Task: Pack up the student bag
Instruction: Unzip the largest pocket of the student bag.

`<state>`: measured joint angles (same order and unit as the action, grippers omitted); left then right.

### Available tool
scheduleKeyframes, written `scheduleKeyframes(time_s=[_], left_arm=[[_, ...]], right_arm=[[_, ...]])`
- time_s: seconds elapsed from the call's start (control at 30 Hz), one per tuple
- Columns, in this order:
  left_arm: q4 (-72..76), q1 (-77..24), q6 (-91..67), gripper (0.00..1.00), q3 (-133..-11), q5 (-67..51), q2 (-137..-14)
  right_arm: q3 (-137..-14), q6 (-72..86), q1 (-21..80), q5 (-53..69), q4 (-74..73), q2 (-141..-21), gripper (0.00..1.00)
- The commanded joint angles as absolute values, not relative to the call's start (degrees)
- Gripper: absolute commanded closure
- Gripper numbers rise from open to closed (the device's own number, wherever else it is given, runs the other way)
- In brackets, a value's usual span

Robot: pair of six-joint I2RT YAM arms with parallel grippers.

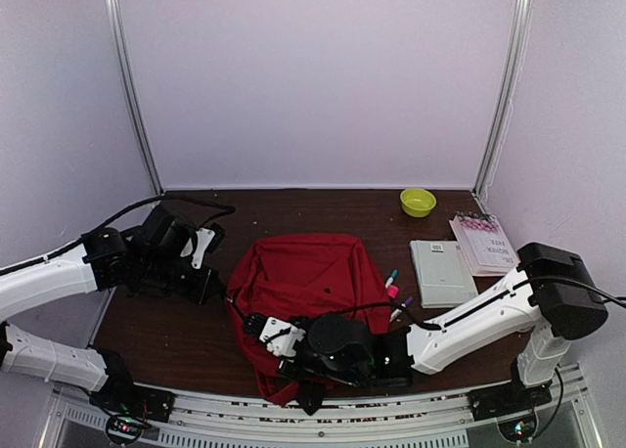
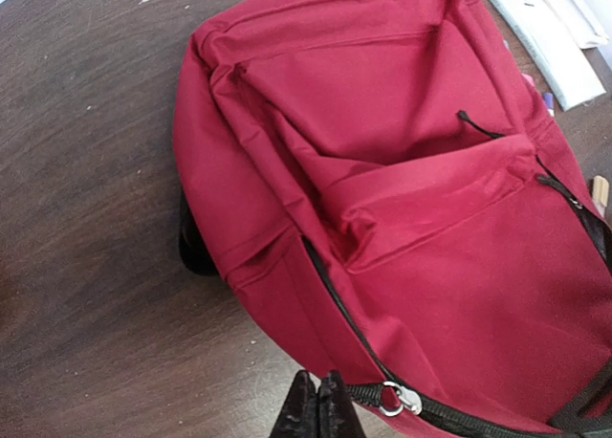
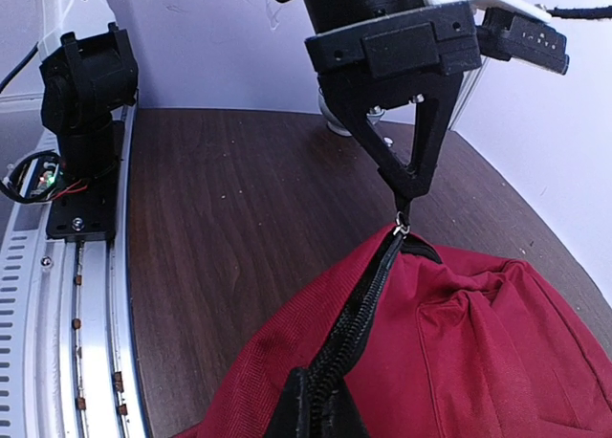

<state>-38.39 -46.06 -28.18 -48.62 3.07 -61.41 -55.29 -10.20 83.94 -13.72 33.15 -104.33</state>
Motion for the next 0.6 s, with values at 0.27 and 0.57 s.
scheduleKeyframes(time_s=[0.27,0.57], left_arm=[[-33.3,-41.3,-27.4,1.00,-47.0,4.9,-64.9],[-31.6,-37.7,-28.5,1.00,-45.0,3.1,-69.4]], right_arm=[[-53.7,-10.8,86.0,-10.0,36.0,-101.7,1.00],[-52.8,-10.8,86.5,-9.3,36.3,-101.1,1.00]])
